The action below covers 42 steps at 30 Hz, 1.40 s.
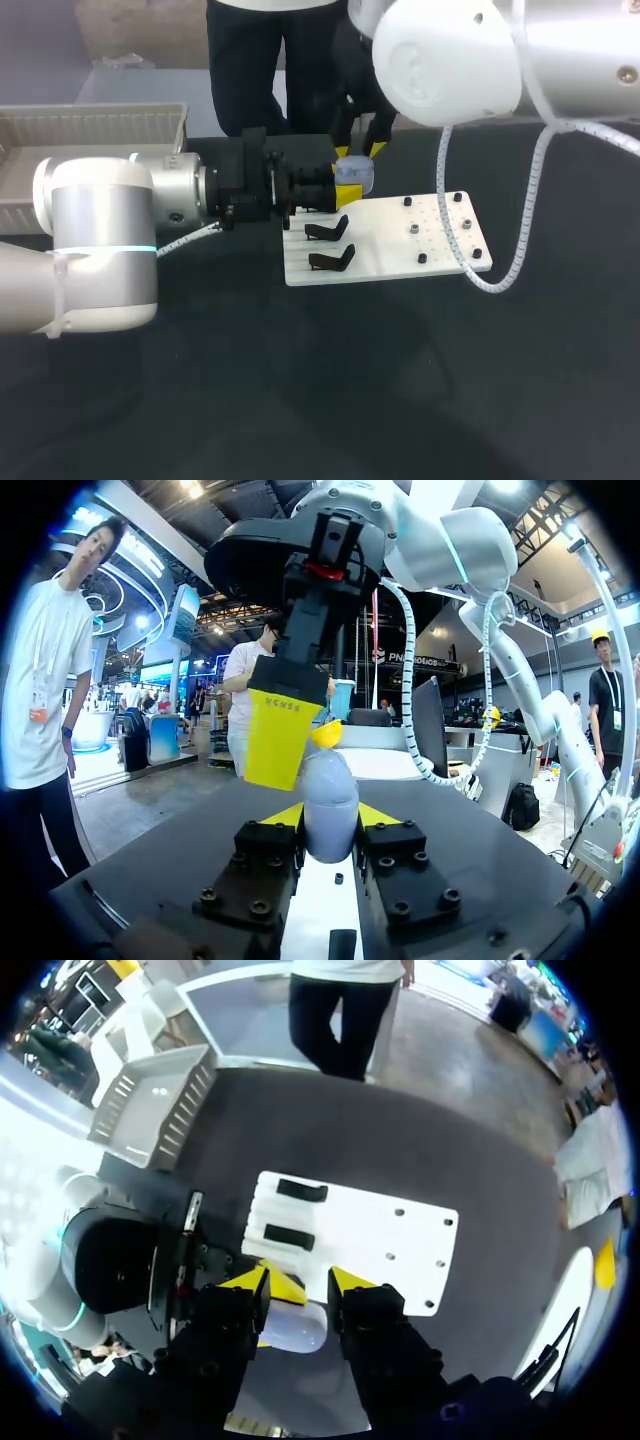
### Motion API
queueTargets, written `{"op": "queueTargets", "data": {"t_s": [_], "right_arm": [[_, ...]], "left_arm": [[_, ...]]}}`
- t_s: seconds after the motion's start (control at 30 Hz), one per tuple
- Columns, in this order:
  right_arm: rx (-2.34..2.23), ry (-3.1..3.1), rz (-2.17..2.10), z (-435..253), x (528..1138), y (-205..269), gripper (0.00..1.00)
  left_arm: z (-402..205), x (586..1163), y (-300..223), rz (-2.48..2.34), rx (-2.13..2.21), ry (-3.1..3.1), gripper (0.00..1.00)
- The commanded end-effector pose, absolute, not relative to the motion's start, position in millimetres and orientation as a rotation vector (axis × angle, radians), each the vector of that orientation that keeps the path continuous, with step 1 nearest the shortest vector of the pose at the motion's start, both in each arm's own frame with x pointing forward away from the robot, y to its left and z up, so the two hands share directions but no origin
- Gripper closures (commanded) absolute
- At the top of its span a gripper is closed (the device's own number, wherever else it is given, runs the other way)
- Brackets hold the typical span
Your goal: Pick up each earbud case from the left stands, insert the matching earbuds, close the lid, and place the case in the box.
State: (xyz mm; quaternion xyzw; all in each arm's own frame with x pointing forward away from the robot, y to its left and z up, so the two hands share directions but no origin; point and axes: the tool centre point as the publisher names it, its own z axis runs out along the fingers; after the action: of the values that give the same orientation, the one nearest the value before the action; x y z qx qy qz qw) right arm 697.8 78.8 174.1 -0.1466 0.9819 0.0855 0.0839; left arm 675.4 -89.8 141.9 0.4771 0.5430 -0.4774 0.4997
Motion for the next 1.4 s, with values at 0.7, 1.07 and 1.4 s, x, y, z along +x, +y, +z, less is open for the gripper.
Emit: {"op": "queueTargets", "data": {"t_s": [0.7, 1.07, 1.4], "right_arm": [[0.023, 2.597, 0.574, 180.1, 677.1, 28.8, 0.0], [0.135, 2.554, 0.627, 167.7, 671.3, 30.5, 0.0], [0.154, 2.534, 0.645, 167.7, 670.5, 45.5, 0.0]], "left_arm": [[190.3, 718.2, 10.1, -0.862, 1.099, 1.319, 1.0], [208.4, 760.6, 129.3, -0.556, 0.964, 1.377, 1.0], [173.2, 797.0, 201.4, -0.453, 0.897, 1.463, 1.0]]}}
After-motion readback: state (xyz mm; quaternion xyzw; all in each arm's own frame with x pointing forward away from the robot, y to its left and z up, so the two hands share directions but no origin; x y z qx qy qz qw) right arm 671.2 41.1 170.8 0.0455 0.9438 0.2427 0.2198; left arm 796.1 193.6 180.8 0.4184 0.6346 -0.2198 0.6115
